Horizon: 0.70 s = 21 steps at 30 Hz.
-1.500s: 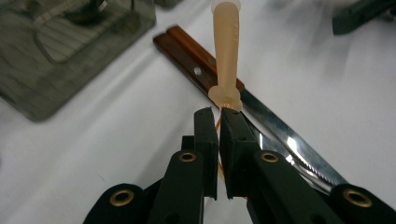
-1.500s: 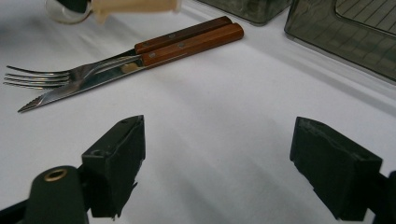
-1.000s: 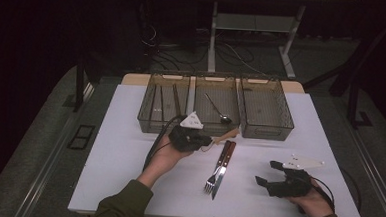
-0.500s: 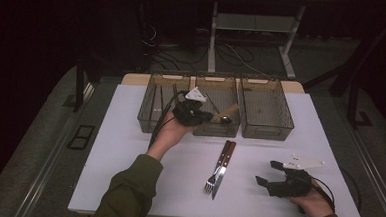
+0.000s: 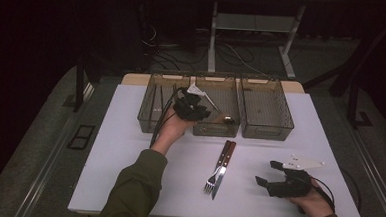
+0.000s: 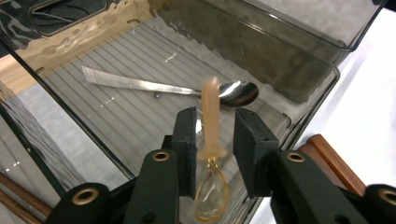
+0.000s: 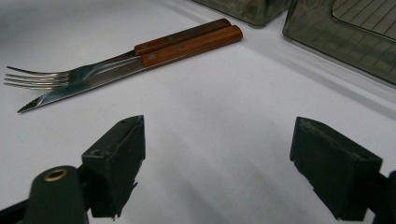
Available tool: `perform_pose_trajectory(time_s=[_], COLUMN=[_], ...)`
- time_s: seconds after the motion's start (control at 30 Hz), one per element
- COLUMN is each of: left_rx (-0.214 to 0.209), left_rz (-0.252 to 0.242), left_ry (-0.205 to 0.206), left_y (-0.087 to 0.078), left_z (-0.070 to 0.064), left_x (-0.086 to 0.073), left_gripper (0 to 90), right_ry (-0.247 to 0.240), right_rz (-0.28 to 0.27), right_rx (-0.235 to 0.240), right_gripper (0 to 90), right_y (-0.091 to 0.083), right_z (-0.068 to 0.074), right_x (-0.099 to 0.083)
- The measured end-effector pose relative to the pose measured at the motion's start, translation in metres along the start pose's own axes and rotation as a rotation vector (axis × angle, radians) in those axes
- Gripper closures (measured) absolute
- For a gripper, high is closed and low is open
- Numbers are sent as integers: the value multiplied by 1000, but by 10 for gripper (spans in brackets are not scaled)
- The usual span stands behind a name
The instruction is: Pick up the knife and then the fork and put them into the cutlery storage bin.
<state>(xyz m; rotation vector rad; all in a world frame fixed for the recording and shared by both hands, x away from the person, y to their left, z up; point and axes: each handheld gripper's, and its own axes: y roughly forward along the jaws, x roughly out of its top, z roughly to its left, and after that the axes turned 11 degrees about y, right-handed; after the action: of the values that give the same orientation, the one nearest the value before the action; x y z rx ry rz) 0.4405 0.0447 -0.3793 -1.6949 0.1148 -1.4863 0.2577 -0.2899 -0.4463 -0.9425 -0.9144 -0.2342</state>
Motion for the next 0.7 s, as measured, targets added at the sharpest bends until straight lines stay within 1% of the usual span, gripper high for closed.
perform_pose_trajectory(time_s=[0.03, 0.1, 0.17, 0.2, 0.23, 0.3, 0.33, 0.4, 0.47, 0.5, 0.53, 0.57, 0.67, 0.7], left_rx=[-2, -7, -2, -7, -12, -12, -18, -35, -45, -53, -56, -63, -76, -83], left_rz=[-9, -16, -30, -36, -37, -46, -50, -46, -50, -42, -55, -45, -61, -57], left_ry=[-5, 5, -3, -7, 4, -2, 2, 25, 31, 44, 46, 57, 60, 66], left_y=[-1, -5, -9, -11, -13, -16, -18, -22, -24, -25, -25, -27, -28, -28], left_z=[0, 0, -3, -5, -6, -13, -16, -22, -29, -32, -35, -38, -47, -49], left_x=[0, 1, 2, 1, 1, -1, -2, -5, -8, -10, -13, -14, -21, -24], left_gripper=[662, 631, 585, 558, 542, 504, 492, 468, 474, 486, 507, 522, 578, 593], right_ry=[1, 1, -3, -3, 0, 1, 0, 0, 0, 1, -1, -2, -4, -4], right_rz=[2, 3, 4, 4, 3, 3, 3, 3, 3, 4, 6, 7, 8, 8], right_rx=[0, -2, -2, -1, -2, -4, -5, -6, -6, -5, -6, -7, -8, -9], right_gripper=[183, 183, 183, 183, 183, 183, 183, 183, 183, 183, 183, 184, 183, 183], right_y=[0, 0, 0, 0, 0, 0, 0, 0, 1, 1, 1, 1, 1, 1], right_z=[0, 0, 0, 0, 0, 0, 0, 0, 1, 1, 1, 1, 1, 1], right_x=[0, 0, 0, 0, 0, 0, 0, 0, 0, 0, 0, 0, 0, 0])
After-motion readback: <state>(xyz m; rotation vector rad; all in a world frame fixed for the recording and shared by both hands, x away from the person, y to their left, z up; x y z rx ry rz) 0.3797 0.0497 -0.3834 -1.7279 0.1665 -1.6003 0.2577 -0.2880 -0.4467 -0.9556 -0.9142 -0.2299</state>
